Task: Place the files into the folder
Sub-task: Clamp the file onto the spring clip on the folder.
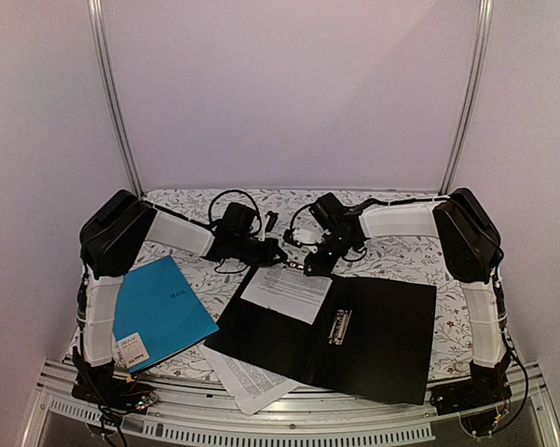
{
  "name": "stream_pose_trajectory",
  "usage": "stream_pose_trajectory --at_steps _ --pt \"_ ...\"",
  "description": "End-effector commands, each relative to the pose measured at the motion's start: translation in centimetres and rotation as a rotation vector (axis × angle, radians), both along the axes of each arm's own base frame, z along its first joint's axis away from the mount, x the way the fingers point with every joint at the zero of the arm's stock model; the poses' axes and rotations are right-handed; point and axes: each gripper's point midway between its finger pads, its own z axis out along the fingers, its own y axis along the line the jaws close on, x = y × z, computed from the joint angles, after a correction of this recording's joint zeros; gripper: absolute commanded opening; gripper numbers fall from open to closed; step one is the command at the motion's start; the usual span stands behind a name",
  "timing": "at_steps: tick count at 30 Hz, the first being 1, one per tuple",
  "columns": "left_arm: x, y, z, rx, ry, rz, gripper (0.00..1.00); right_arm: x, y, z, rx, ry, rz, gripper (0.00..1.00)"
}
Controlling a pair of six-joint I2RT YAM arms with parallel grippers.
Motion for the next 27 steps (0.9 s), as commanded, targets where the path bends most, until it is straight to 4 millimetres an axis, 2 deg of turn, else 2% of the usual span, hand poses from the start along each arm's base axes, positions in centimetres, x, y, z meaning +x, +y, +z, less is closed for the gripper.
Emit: stream_pose_trajectory --at_steps 1,17,24,27 --pt "-13.2 14.7 -16.7 0.667 0.500 0.049 0.00 -1.1 -2.4 -5.0 -0.141 0.046 -0.019 0.00" --pt "-13.9 17.5 -18.1 0.797 0.503 0.057 0.00 -1.2 -2.8 -5.1 -0.166 0.037 -0.003 0.00" --pt "-11.8 16.1 -17.0 0.753 0.442 0.063 0.00 -1.6 -2.9 -5.1 -0.188 0.025 0.044 0.00" --pt "-11.8 15.4 -17.0 0.709 0.446 0.074 0.00 -1.8 -2.8 -5.2 -0.192 0.030 0.070 0.00"
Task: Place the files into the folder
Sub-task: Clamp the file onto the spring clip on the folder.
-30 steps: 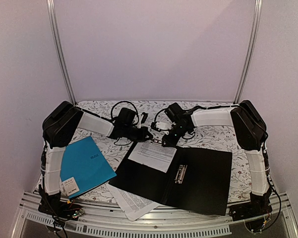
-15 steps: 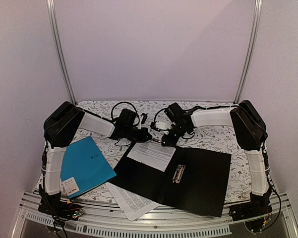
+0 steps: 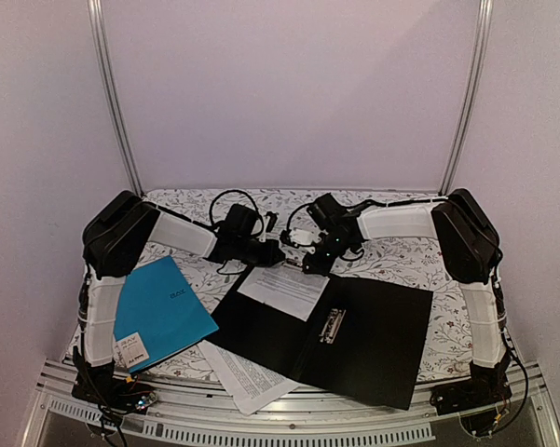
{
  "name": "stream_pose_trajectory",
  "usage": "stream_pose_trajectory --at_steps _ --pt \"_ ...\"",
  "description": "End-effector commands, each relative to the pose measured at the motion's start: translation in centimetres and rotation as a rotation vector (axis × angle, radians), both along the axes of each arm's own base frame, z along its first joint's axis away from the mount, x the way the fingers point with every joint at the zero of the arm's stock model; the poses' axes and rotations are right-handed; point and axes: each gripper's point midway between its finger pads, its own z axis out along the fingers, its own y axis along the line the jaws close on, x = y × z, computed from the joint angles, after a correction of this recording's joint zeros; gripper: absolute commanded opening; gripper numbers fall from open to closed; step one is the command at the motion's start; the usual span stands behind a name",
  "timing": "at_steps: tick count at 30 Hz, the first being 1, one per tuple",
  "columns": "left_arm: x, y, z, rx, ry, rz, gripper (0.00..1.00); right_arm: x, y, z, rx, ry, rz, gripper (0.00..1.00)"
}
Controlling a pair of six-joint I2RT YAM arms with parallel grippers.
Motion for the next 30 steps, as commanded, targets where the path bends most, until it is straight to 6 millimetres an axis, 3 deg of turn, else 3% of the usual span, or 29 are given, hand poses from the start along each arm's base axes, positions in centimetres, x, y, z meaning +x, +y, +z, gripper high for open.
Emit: stream_pose_trajectory --at_steps 1,14,22,30 --pt "-12.8 14.5 -16.0 0.617 0.500 0.058 0.00 -2.6 -3.1 -5.3 -0.178 0.094 0.022 0.00" --pt "-10.7 13.0 -11.9 0.516 0.371 0.101 0.00 -4.3 -2.6 -5.6 -0.193 0.140 0.105 0.00" --pt "-9.3 12.3 -11.6 0.526 0.351 0.086 0.00 -4.6 -2.6 -5.7 -0.193 0.147 0.118 0.00" --pt "-8.6 10.0 -9.2 0.421 0.328 0.046 0.00 -4.5 -2.6 -5.6 -0.195 0.143 0.115 0.00"
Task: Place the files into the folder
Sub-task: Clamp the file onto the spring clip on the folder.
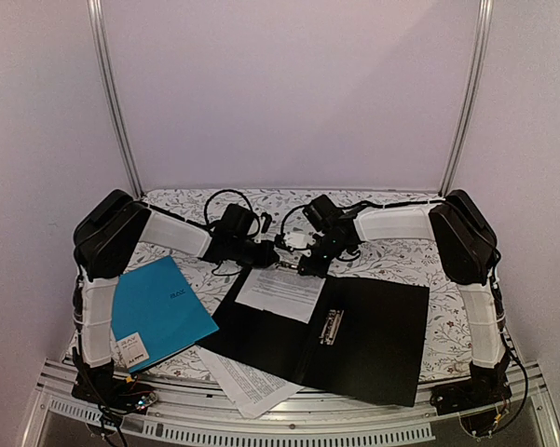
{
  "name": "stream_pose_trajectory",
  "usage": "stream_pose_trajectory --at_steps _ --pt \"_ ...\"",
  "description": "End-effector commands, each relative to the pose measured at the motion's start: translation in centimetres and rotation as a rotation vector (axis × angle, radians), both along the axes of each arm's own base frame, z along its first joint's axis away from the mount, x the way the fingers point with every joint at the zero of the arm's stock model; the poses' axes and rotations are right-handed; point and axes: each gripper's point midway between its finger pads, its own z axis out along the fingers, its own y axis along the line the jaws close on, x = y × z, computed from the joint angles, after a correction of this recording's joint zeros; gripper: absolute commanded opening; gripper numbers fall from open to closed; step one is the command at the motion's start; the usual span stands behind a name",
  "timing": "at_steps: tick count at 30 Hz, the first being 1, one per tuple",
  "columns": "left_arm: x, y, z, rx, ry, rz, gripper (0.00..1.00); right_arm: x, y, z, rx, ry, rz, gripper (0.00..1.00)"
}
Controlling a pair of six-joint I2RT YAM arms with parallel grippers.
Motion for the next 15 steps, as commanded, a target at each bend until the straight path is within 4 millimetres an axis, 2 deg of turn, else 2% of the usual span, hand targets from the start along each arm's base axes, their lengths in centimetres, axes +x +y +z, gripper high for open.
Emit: stream_pose_trajectory --at_steps 1,10,15 --pt "-7.9 8.6 -10.5 0.369 0.337 0.019 0.00 -3.5 -3.8 -5.6 -0.193 0.155 0.000 0.00" --pt "-8.2 6.8 -8.4 0.253 0.337 -0.012 0.00 -3.3 -3.7 -5.6 -0.193 0.159 -0.013 0.00" --pt "-8.2 5.8 -7.2 0.177 0.332 -0.028 0.07 -3.0 -3.6 -5.4 -0.181 0.163 -0.020 0.00"
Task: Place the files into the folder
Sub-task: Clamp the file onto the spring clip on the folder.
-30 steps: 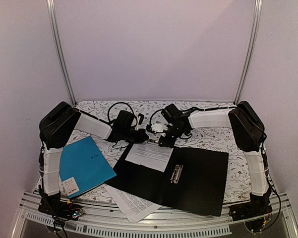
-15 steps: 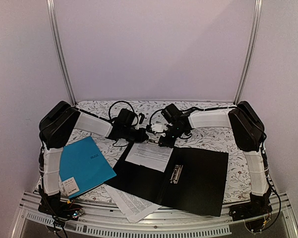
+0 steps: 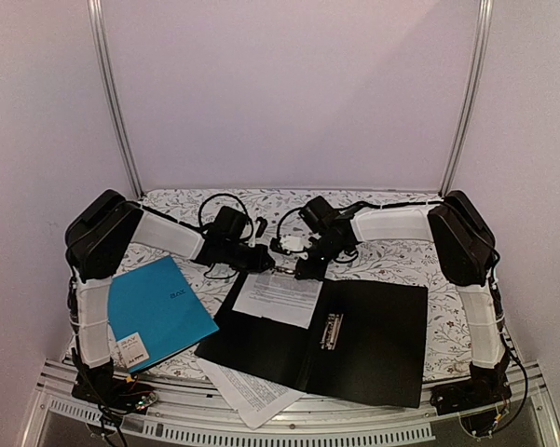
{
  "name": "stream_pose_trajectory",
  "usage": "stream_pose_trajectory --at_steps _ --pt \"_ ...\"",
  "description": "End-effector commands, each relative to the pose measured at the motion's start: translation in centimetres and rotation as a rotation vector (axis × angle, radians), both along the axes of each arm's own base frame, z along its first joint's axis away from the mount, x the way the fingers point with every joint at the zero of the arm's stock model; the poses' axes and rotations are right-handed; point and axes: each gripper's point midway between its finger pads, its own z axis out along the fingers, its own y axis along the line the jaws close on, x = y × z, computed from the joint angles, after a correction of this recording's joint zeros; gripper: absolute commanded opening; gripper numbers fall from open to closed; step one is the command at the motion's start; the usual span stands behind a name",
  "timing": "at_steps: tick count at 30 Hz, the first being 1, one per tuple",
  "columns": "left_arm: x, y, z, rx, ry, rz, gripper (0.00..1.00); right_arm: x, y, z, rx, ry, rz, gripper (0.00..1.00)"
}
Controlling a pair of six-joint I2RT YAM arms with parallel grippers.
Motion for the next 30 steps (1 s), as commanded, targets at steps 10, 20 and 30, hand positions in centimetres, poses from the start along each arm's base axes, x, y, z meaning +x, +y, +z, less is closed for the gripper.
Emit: stream_pose_trajectory --at_steps 10,20,30 --pt "-4.7 4.1 -4.7 0.099 0.254 -0.001 0.36 -0.8 -4.4 -4.5 -0.175 0.118 -0.048 0.00" --pt "-3.3 4.9 -1.6 0.070 0.195 0.017 0.51 0.0 -4.0 -4.0 -0.189 0.114 -0.039 0.00" --pt "-2.7 3.9 1.5 -0.051 0.112 0.008 0.63 3.8 -4.4 -1.3 -0.135 0.031 -0.192 0.02"
